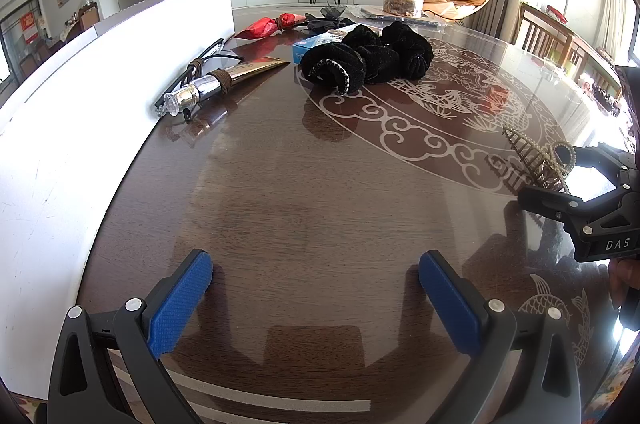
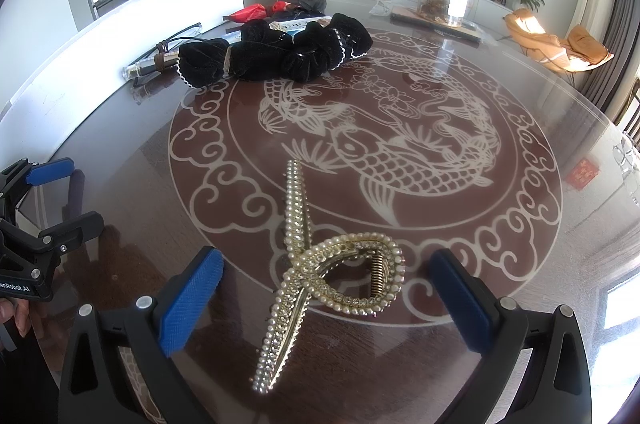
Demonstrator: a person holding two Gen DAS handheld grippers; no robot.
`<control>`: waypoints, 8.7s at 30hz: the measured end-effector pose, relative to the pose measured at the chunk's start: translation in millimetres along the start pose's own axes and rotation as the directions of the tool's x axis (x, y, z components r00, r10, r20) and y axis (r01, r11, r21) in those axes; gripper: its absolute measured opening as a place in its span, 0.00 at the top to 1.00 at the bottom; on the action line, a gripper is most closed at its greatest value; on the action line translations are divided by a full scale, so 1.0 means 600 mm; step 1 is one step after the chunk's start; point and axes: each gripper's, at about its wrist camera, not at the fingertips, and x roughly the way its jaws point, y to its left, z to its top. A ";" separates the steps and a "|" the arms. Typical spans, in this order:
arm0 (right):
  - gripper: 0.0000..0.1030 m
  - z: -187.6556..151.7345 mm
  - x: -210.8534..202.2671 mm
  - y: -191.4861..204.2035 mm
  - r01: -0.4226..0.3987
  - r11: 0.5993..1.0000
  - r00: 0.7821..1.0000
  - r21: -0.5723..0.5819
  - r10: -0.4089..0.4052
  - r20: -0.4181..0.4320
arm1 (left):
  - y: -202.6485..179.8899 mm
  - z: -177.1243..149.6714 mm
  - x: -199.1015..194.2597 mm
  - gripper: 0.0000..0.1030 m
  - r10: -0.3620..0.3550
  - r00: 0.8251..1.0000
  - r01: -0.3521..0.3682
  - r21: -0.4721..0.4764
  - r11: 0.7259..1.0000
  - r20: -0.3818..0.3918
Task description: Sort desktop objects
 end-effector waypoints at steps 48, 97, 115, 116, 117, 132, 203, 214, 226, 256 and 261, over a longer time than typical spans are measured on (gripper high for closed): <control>0.00 0.000 0.000 0.000 -0.001 1.000 1.000 0.000 0.001 -0.001 | -0.025 0.256 0.172 0.46 -0.151 0.983 0.161 0.095 0.982 -0.103; 0.00 0.000 0.000 0.001 -0.002 1.000 1.000 -0.001 0.002 -0.001 | 0.025 0.035 0.022 0.00 -0.038 0.998 0.041 0.054 0.998 -0.058; 0.00 0.000 0.000 0.000 -0.002 1.000 1.000 -0.001 0.002 -0.001 | 0.024 0.034 0.022 0.00 -0.038 0.998 0.041 0.054 0.998 -0.057; 0.00 0.000 0.000 0.000 -0.002 1.000 1.000 -0.001 0.002 -0.001 | 0.024 0.034 0.022 0.00 -0.038 0.998 0.041 0.054 0.998 -0.057; 0.00 0.000 0.000 0.000 -0.002 1.000 1.000 -0.001 0.002 -0.001 | 0.023 0.034 0.022 0.00 -0.038 0.998 0.041 0.054 0.998 -0.057; 0.00 0.006 0.001 -0.002 -0.024 0.999 0.999 -0.029 0.023 -0.048 | 0.022 0.038 0.019 0.00 -0.059 0.995 0.066 0.089 0.994 -0.075; 0.00 -0.008 -0.063 0.037 0.138 0.990 0.984 0.016 -0.139 0.108 | -0.006 0.035 -0.128 0.00 -0.157 0.984 0.159 -0.021 0.987 0.086; 0.00 -0.030 -0.042 0.029 0.106 0.991 0.992 0.076 -0.111 0.063 | 0.019 0.007 -0.019 0.00 -0.047 0.999 0.048 -0.037 0.998 0.011; 0.00 -0.029 -0.026 0.033 0.112 0.991 0.994 0.067 -0.113 0.009 | 0.026 -0.001 -0.005 0.00 -0.024 1.000 0.023 -0.040 0.999 -0.007; 0.00 -0.030 -0.023 0.024 0.071 0.993 0.998 0.100 -0.070 -0.006 | 0.015 0.000 -0.001 0.00 0.011 1.000 -0.011 -0.008 1.000 -0.014; 0.00 -0.030 -0.023 0.024 0.071 0.993 0.998 0.099 -0.070 -0.006 | 0.015 0.000 -0.001 0.00 0.011 1.000 -0.011 -0.008 1.000 -0.014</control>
